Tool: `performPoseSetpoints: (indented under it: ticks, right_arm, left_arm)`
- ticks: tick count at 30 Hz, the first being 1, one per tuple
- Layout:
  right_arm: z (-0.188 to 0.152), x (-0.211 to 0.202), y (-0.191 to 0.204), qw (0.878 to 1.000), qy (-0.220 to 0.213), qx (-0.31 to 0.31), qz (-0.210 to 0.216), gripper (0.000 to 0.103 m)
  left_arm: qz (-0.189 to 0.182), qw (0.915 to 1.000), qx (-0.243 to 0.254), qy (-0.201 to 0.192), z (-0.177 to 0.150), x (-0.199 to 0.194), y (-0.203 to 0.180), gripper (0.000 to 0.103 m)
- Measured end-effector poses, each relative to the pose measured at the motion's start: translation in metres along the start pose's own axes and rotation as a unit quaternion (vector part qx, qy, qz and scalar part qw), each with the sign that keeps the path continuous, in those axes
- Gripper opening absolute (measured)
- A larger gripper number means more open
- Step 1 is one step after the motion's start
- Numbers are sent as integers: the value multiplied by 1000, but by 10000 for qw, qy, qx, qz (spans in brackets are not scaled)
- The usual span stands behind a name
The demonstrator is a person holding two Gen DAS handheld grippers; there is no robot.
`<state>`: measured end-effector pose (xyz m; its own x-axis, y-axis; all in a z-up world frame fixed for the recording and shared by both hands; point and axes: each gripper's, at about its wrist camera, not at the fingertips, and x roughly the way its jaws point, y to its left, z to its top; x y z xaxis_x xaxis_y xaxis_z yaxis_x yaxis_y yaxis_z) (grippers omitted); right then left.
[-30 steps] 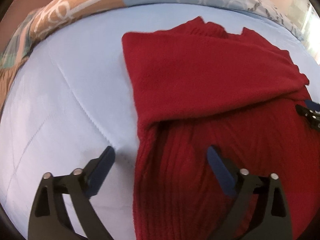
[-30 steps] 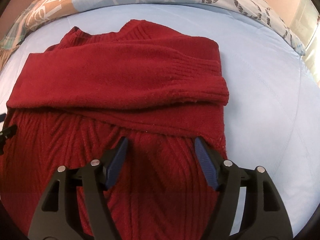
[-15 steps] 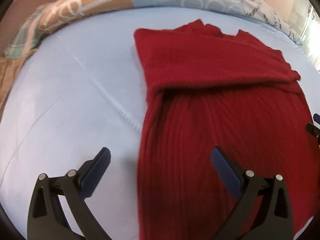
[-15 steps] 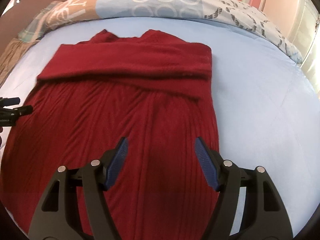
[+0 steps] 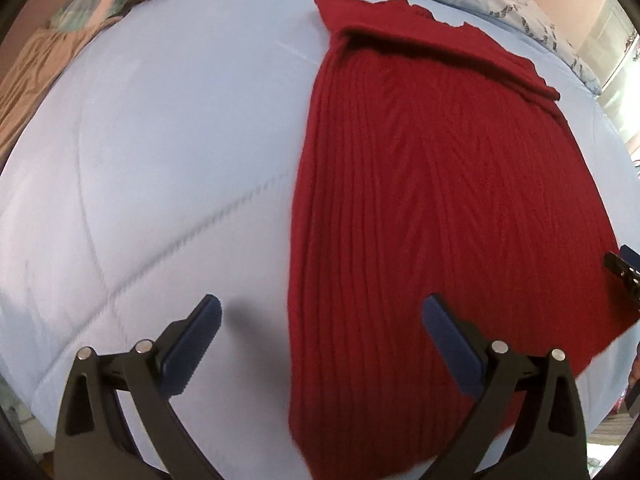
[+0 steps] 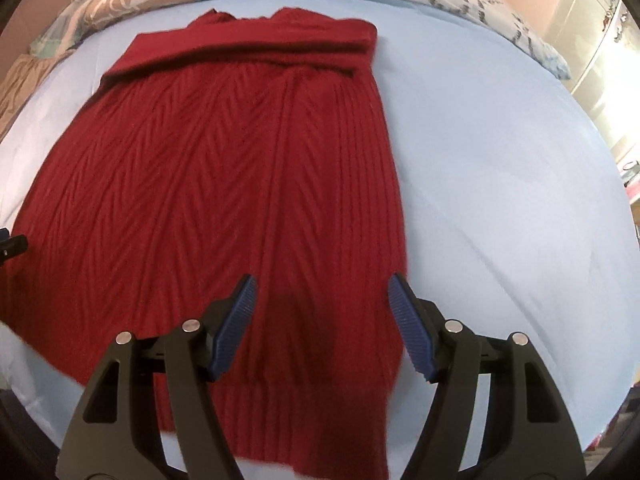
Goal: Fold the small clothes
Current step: 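Move both tools down to the ribbed hem of the sweater, then grasp the ribbed hem with both tools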
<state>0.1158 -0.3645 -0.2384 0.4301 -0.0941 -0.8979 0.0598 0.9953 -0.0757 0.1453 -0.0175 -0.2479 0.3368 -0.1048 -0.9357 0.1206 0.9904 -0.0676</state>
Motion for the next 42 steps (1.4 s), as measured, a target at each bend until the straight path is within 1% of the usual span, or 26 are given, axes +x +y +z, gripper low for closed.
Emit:
performPoseSetpoints:
  ticks: [4, 8, 10, 12, 14, 16, 19, 20, 22, 24, 26, 27, 29, 30, 32, 33, 34, 35, 36, 37, 38, 39, 40, 41, 42]
  right_arm:
    - [-14, -6, -5, 9999, 102, -3, 52, 67]
    - [-17, -11, -9, 10000, 61, -6, 21, 67]
    - [-16, -11, -11, 10000, 37, -17, -8, 67]
    - [-13, -14, -11, 10000, -54, -12, -31, 67]
    - [-12, -15, -11, 9999, -111, -18, -41, 68]
    - [-11, -14, -9, 9999, -119, -39, -43, 68]
    - [-13, -13, -8, 9999, -98, -42, -39, 68]
    - [-13, -14, -8, 9999, -85, -45, -44, 68]
    - [-16, -17, -8, 10000, -26, -29, -47, 69]
    - [-22, -21, -10, 10000, 59, 19, -36, 76]
    - [-28, -25, -14, 9998, 167, 80, -27, 80]
    - [-32, -27, -18, 9996, 266, 137, 23, 80]
    - [-37, -28, -22, 9991, 373, 177, 48, 82]
    - [-38, -27, -25, 9988, 459, 180, 19, 82]
    - [-38, -21, -28, 9982, 559, 204, 44, 82]
    - [-38, -20, -29, 9980, 577, 237, 92, 80]
    - [-36, -17, -30, 9974, 605, 314, 233, 77]
    - [-34, -15, -30, 9966, 655, 362, 329, 64]
    - [-33, -8, -29, 9951, 830, 385, 373, 47]
    - [-33, -5, -29, 9939, 934, 402, 417, 42]
    - [-34, -2, -30, 9929, 1001, 472, 442, 41]
    - [-34, -2, -30, 9923, 1012, 543, 458, 41]
    - [-33, -3, -31, 9916, 1024, 624, 494, 41]
    - [-34, -5, -33, 9902, 1051, 732, 554, 41]
    - [-35, -5, -34, 9894, 1095, 777, 560, 41]
  left_arm:
    - [-69, 9999, 2, 118, -14, 0, -2, 100]
    - [-236, 9995, -88, 201, -22, 1, -1, 100]
    - [-355, 9991, -165, 183, -25, -2, 4, 100]
    - [-548, 9978, -310, 202, -25, -4, 8, 99]
    - [-830, 9953, -463, 202, -25, -7, 13, 100]
    - [-942, 9938, -534, 249, -27, -7, 15, 100]
    - [-962, 9941, -387, 306, -29, -6, 7, 100]
    - [-888, 9952, -250, 333, -30, -6, 2, 100]
    - [-784, 9962, -73, 374, -31, -5, -4, 100]
    - [-788, 9959, 13, 441, -31, -4, -11, 101]
    - [-1065, 9930, -73, 501, -29, -3, -12, 100]
    - [-1310, 9897, -150, 551, -30, -4, -13, 99]
    - [-1466, 9871, -184, 613, -28, -3, -17, 98]
    - [-1467, 9870, -170, 634, -28, -2, -19, 95]
    - [-1472, 9868, -169, 659, -26, 1, -20, 94]
    - [-1523, 9858, -222, 679, -24, 3, -19, 93]
    - [-1587, 9844, -271, 717, -20, 5, -16, 93]
    - [-1647, 9831, -300, 744, -17, 7, -14, 92]
    - [-1654, 9830, -283, 747, -15, 6, -13, 85]
    - [-1603, 9840, -240, 743, -19, 3, -11, 79]
    - [-1538, 9851, -198, 749, -23, -1, -11, 66]
    - [-1450, 9863, -132, 770, -24, -3, -10, 56]
    - [-1415, 9867, -76, 795, -25, -5, -7, 52]
    - [-1418, 9864, -22, 835, -25, -5, -7, 44]
    - [-1476, 9852, 2, 867, -26, -6, -4, 40]
